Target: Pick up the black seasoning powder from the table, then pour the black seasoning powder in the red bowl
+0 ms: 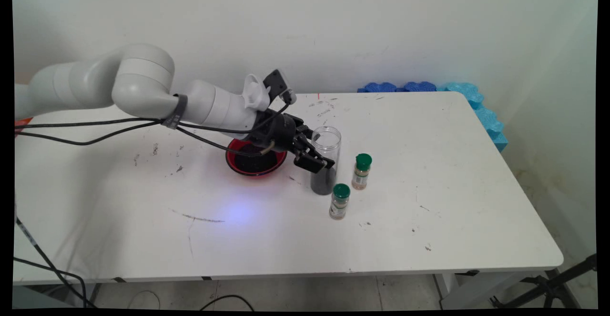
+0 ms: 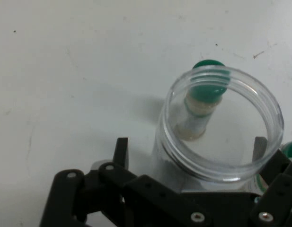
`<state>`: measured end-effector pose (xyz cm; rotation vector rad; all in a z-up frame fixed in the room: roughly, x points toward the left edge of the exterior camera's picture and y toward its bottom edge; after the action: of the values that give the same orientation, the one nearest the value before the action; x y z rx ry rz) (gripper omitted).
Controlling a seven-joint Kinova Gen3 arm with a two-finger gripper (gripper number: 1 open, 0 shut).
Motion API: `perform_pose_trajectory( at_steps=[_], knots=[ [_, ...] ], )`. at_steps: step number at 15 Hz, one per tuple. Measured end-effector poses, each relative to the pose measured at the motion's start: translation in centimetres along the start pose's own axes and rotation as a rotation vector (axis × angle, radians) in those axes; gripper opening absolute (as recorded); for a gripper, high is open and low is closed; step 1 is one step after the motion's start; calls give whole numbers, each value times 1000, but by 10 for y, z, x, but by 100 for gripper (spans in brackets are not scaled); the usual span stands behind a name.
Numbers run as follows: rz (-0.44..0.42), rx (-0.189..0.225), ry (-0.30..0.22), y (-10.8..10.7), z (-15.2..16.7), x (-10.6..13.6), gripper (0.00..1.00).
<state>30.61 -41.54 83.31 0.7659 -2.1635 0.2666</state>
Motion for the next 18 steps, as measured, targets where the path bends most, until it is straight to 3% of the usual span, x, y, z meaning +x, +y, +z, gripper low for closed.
perform_pose_trajectory(
  at_steps=[4, 5, 12, 18],
  knots=[
    [-8, -6, 9, 0, 3, 0, 100],
    [-11, -7, 13, 0, 4, 0, 0],
    [-27, -25, 43, -2, -4, 7, 0],
    [-25, -63, 86, -14, -44, 24, 0]
  ],
)
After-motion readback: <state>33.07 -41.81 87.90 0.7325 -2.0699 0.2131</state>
